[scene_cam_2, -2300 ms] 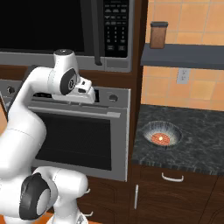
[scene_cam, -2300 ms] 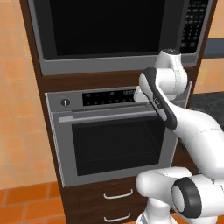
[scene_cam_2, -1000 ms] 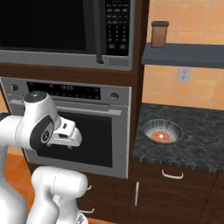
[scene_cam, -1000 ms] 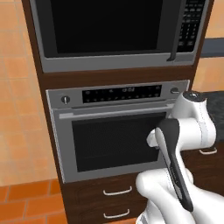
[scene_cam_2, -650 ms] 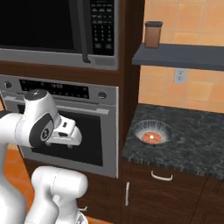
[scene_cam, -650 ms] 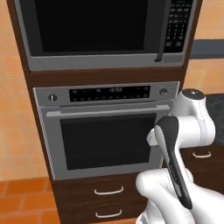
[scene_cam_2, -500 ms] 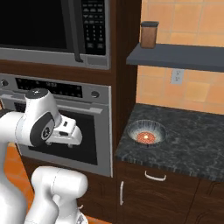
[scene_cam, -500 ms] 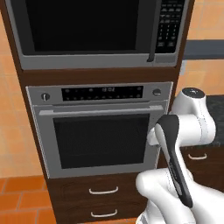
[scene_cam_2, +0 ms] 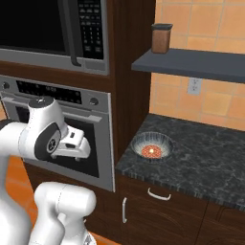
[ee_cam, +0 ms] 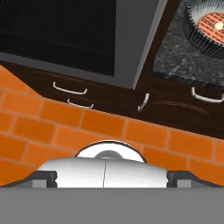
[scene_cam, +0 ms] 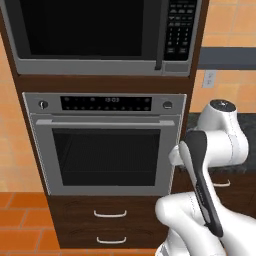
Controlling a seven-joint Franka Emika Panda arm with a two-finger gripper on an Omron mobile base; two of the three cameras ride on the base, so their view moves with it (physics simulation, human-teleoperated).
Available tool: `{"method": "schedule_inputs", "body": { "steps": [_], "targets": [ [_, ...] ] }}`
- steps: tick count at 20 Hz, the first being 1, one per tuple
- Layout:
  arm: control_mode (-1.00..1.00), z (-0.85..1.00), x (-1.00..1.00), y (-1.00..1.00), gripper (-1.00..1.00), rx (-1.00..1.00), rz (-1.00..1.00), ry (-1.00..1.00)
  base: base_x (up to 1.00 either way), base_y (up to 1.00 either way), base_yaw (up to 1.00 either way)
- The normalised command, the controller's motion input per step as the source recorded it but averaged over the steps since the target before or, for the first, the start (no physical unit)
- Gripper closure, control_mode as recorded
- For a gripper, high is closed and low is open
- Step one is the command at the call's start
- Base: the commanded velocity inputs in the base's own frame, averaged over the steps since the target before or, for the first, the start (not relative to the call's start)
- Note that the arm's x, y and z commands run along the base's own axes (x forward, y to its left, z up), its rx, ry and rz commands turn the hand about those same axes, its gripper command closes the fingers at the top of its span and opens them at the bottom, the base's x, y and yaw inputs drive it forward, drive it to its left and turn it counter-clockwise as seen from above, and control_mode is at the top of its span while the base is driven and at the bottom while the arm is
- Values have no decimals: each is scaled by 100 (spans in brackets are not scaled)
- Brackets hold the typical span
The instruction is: Open the microwave, place the bowl with waffle inside the microwave, then close the microwave door and turn it on.
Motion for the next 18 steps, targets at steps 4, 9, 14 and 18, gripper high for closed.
{"method": "schedule_inputs", "body": {
  "steps": [4,9,14,18],
  "targets": [
    [-100,43,0,21,-100,0,1,-29,0,0,0],
    [-100,53,4,60,-100,0,-5,-32,0,0,0],
    [-100,59,8,45,-100,0,-10,-34,0,0,0],
    [-100,54,9,40,-100,0,-10,-31,0,0,0]
  ]
}}
